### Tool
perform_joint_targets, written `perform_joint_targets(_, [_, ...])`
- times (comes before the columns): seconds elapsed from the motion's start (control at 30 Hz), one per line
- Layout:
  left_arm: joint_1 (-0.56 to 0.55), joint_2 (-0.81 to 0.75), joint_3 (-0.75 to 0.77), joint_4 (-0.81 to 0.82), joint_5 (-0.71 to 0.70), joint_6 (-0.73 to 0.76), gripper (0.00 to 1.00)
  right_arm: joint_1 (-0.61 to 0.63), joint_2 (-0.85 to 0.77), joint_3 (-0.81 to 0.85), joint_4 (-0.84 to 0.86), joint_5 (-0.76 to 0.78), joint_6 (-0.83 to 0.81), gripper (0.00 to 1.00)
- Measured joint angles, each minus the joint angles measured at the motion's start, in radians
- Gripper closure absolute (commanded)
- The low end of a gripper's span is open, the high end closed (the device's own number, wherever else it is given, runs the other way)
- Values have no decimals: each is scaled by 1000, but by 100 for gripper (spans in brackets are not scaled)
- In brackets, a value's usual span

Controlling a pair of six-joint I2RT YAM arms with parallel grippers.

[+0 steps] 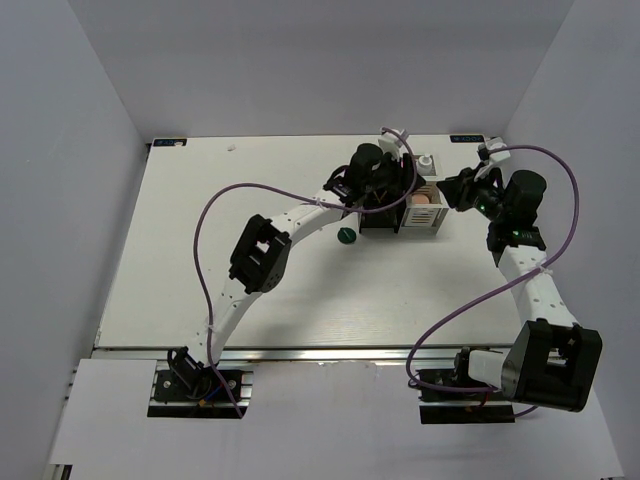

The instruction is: Organize the makeup

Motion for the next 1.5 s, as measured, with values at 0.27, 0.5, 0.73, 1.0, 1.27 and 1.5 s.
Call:
perform_joint_targets(0.27, [-1, -14, 11, 25, -29, -32, 100, -1, -1, -10, -7, -82, -48, 64])
perform_joint_targets(0.5, [46, -240, -188, 80, -35, -93, 94, 21, 82, 34, -182, -383, -274, 82])
perform_joint_targets(0.73, [241, -636, -625, 142, -29, -169, 44, 312, 234, 201, -597, -375, -790, 45])
perform_joint_targets(1.0, [333, -926, -1010, 55, -138, -171, 30, 619, 436, 303, -636, -74, -1021, 35])
perform_joint_targets(1.27, [380, -1286, -1266, -31, -288, -167, 21, 740, 760, 592, -619, 335, -911, 35])
perform_joint_targets(1.5, [394, -1422, -1358, -80, -380, -171, 19, 770, 872, 727, -747, 509, -890, 35])
